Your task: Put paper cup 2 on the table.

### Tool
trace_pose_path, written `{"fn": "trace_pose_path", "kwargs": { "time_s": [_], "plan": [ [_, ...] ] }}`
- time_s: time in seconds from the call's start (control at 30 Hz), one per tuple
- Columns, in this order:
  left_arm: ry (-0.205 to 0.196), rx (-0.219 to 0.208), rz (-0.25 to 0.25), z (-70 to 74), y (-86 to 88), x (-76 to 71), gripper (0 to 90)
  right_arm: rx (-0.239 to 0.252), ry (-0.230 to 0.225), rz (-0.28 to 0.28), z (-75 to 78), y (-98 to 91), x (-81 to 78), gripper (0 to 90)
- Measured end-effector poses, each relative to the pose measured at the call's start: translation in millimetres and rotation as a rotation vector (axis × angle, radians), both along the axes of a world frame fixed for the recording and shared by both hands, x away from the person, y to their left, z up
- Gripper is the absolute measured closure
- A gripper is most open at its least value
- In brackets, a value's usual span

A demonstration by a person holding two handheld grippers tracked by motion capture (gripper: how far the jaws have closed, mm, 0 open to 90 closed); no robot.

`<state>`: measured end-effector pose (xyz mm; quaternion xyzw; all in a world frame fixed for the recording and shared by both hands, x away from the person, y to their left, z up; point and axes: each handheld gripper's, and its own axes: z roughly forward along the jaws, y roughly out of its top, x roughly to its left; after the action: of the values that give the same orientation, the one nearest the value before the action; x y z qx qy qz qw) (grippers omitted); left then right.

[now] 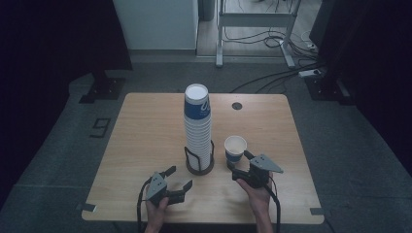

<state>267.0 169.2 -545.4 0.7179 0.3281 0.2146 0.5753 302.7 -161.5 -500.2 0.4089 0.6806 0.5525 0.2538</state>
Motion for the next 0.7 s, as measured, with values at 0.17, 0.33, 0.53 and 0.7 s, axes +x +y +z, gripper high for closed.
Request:
{"fn": "trace_pose_path", "kwargs": {
  "time_s": [0.17,0.33,0.53,0.7],
  "plan": [
    [-0.002,0.002,-0.009,0.0,-0.1,-0.2,14.2,0.033,-0.032,0.057,12.6,8.6,-3.6,22.7],
    [-0.006,0.004,-0.004,0.0,-0.4,-0.8,14.2,0.042,-0.052,0.094,23.8,15.6,-7.4,22.5],
    [-0.006,0.005,-0.008,0.1,-0.2,-0.8,14.2,0.061,-0.077,0.141,39.8,18.9,-10.2,23.1],
    [-0.009,0.006,-0.009,0.0,-0.4,-1.0,14.2,0.077,-0.105,0.164,59.5,22.0,-11.6,20.9]
  ]
}}
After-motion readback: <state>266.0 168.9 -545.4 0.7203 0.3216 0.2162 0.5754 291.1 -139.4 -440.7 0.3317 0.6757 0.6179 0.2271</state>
